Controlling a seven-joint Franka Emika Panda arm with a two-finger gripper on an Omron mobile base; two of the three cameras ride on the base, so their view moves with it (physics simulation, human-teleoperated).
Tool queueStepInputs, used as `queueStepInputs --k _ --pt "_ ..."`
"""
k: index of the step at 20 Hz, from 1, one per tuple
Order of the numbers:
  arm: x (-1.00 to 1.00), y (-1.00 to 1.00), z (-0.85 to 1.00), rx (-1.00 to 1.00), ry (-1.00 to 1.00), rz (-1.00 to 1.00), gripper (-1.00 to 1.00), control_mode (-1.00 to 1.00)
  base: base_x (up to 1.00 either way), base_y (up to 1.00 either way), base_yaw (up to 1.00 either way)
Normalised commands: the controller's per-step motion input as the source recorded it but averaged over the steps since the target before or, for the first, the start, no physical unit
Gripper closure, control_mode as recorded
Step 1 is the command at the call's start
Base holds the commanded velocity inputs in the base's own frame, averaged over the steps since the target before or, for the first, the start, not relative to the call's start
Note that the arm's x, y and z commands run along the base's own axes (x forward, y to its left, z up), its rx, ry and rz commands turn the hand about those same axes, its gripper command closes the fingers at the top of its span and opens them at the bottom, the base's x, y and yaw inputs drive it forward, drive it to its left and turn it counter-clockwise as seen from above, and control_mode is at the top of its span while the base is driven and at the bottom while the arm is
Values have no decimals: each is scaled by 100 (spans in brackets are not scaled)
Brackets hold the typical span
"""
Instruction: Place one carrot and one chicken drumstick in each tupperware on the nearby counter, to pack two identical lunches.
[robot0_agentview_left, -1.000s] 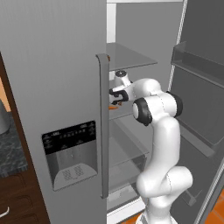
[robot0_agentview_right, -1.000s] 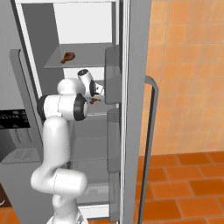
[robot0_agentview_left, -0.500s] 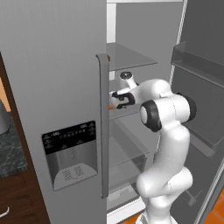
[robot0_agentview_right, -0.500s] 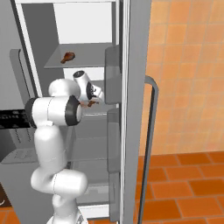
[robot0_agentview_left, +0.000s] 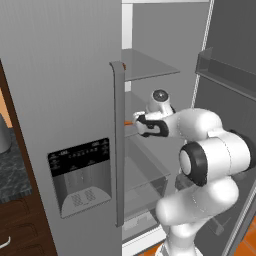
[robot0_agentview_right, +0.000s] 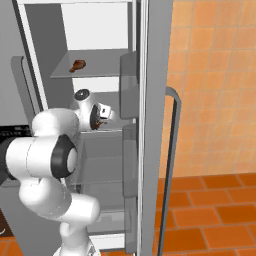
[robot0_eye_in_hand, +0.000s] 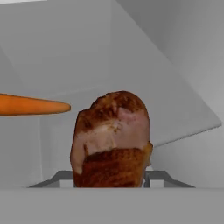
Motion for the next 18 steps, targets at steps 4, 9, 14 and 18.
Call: queueStepInputs --k 4,9,14,18 --pt "-73 0 100 0 2 13 100 -100 0 0 0" --pt "-81 17 97 0 35 9 100 -100 0 0 0" --pt "-91 33 41 0 34 3 100 -100 0 0 0" --pt "-100 6 -2 0 0 0 100 -100 0 0 0"
